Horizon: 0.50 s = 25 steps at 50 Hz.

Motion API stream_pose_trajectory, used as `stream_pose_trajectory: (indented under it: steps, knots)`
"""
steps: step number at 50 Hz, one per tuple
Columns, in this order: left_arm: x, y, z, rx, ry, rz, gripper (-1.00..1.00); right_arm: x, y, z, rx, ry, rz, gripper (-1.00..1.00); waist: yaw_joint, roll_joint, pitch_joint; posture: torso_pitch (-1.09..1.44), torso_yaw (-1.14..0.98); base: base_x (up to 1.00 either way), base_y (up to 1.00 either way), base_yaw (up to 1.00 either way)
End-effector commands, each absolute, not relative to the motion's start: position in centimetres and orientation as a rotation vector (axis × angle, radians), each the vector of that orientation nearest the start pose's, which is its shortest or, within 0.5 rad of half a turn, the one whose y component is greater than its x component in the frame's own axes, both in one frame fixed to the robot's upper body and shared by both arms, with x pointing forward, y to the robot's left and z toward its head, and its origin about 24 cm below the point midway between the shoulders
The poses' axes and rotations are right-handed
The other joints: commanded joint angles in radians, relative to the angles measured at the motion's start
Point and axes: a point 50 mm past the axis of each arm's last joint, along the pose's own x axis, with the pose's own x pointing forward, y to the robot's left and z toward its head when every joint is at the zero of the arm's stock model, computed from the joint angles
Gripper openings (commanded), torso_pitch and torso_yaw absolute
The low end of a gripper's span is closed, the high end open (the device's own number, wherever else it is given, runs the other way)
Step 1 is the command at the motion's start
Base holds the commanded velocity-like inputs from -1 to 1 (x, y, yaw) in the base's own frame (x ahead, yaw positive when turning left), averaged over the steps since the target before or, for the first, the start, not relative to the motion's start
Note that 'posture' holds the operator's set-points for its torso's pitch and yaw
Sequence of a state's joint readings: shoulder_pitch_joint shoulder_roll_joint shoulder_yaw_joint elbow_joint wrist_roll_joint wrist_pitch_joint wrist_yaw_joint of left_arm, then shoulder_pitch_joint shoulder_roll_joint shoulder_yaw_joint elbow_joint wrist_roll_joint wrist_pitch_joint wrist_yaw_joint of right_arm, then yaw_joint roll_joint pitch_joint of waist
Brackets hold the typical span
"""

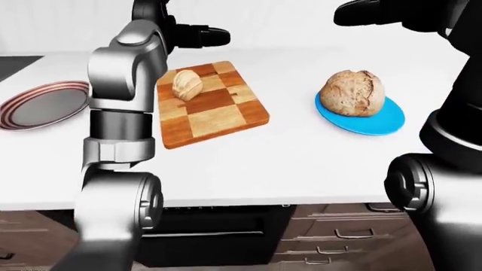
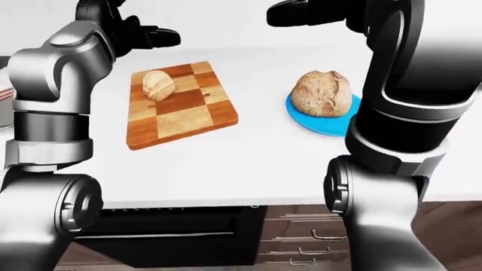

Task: Place all breads on the cutting board.

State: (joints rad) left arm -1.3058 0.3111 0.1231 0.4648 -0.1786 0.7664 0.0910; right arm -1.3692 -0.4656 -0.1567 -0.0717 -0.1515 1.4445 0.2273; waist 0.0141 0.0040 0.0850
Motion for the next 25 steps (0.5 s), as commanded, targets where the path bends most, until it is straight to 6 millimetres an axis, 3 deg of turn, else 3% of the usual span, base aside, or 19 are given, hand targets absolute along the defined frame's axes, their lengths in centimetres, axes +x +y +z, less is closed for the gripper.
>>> stream_pose_trajectory:
  steps: [1,5,18,25]
  knots:
    - [38.3,15.5,34.9,0.035,-0.194,0.044,1.0,30.3,-18.7,39.7,-0.189,-0.128,-0.121,1.0,0.006,-0.008,-0.04,0.0,0.0,0.0,0.0,0.0]
    - [38.4,15.8,34.8,0.031,-0.201,0.055,1.0,30.5,-18.9,39.1,-0.212,-0.121,-0.125,1.0,-0.006,0.0,-0.041,0.0,0.0,0.0,0.0,0.0]
    - [38.3,16.2,34.7,0.026,-0.205,0.066,1.0,31.5,-21.8,37.3,-0.403,-0.003,-0.15,1.0,-0.009,-0.015,-0.055,0.0,0.0,0.0,0.0,0.0]
    - [38.4,16.3,34.4,0.024,-0.2,0.066,1.0,31.5,-23.0,37.4,-0.457,0.046,-0.139,1.0,-0.009,-0.016,-0.057,0.0,0.0,0.0,0.0,0.0]
